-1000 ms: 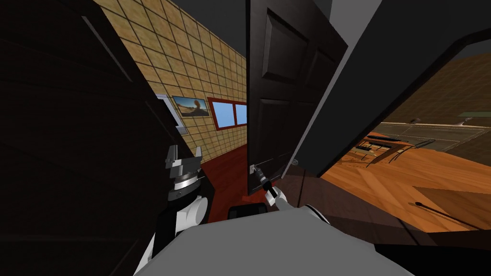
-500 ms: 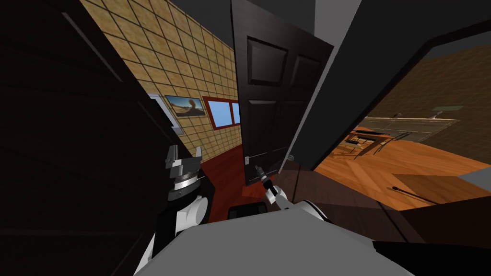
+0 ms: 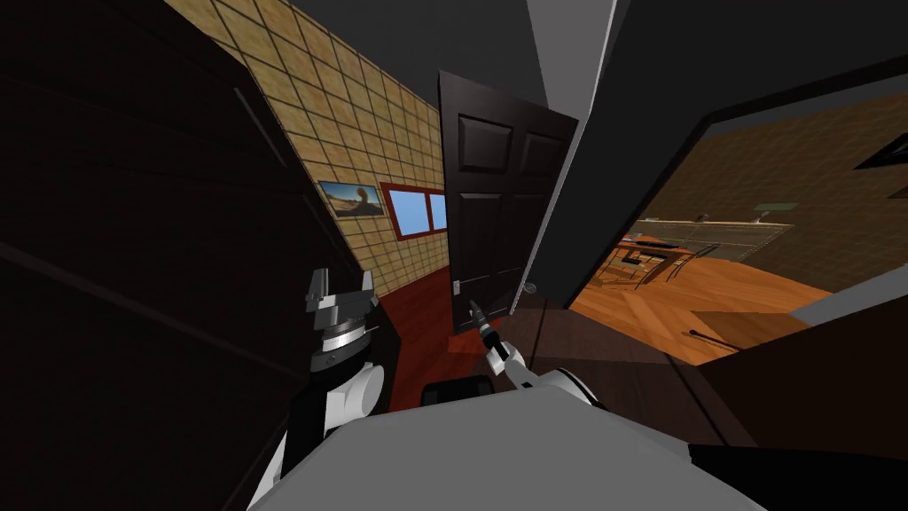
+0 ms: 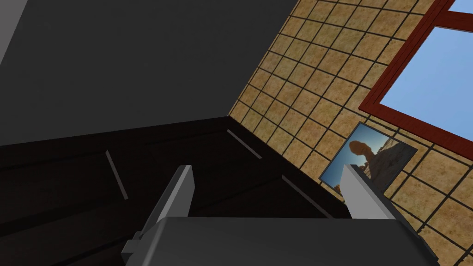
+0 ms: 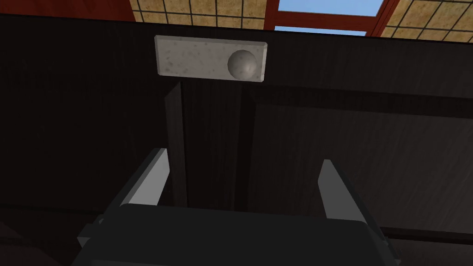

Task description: Push the door open

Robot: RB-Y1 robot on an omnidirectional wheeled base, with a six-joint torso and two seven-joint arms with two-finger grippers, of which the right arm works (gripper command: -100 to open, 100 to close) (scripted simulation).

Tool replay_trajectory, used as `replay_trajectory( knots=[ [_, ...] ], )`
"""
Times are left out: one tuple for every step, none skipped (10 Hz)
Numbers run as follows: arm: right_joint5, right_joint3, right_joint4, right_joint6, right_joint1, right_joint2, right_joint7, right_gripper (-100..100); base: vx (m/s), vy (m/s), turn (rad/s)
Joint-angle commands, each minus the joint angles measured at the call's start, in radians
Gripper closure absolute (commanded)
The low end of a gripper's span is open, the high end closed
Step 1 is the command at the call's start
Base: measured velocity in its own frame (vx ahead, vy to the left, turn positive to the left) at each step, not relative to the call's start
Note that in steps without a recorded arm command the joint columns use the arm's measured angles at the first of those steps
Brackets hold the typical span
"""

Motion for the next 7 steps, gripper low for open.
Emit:
replay_trajectory(
  knots=[
    [0.000, 0.000, 0.000, 0.000, 0.000, 0.000, 0.000, -100, -0.049, 0.015, -0.001],
    [-0.001, -0.002, -0.006, 0.003, 0.004, -0.009, 0.002, -100, 0.108, 0.040, 0.025],
    [-0.002, -0.003, -0.006, 0.002, 0.005, -0.013, 0.004, -100, 0.196, 0.056, 0.029],
    [-0.003, -0.005, -0.006, 0.000, 0.006, -0.016, 0.006, -100, 0.218, 0.026, 0.021],
    [-0.005, -0.007, -0.006, -0.001, 0.007, -0.019, 0.009, -100, 0.217, 0.054, 0.037],
    [-0.006, -0.009, -0.006, -0.003, 0.008, -0.020, 0.011, -100, 0.208, 0.064, 0.024],
    [-0.008, -0.011, -0.006, -0.005, 0.010, -0.020, 0.014, -100, 0.210, 0.055, 0.030]
  ],
)
